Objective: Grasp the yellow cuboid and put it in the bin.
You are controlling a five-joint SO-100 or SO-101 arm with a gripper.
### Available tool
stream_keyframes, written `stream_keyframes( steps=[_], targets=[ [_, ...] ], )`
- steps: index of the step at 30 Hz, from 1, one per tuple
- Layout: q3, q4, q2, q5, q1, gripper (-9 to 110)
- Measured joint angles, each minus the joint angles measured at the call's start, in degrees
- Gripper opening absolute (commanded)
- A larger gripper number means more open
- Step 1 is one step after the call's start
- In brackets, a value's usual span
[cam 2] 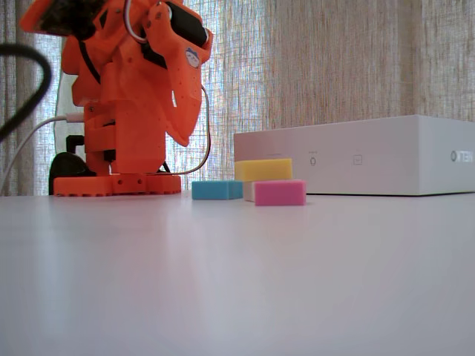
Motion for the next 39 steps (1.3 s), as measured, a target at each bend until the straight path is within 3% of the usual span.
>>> stream_keyframes(
  steps=[7,14,19,21,30,39],
  targets=[
    [0.0,0.0,-0.2,-0.2,-0.3,-7],
    [-1.2,-3.9,-7.7,-0.8,-0.7,5],
    [-16.1,-5.7,-23.1,-1.2,-4.1,5],
    [-28.9,-2.7,-31.6,0.2,-6.6,5],
    [-67.8,16.2,-57.1,18.5,-15.4,8],
    [-61.0,19.7,-66.5,34.5,-12.1,8]
  ],
)
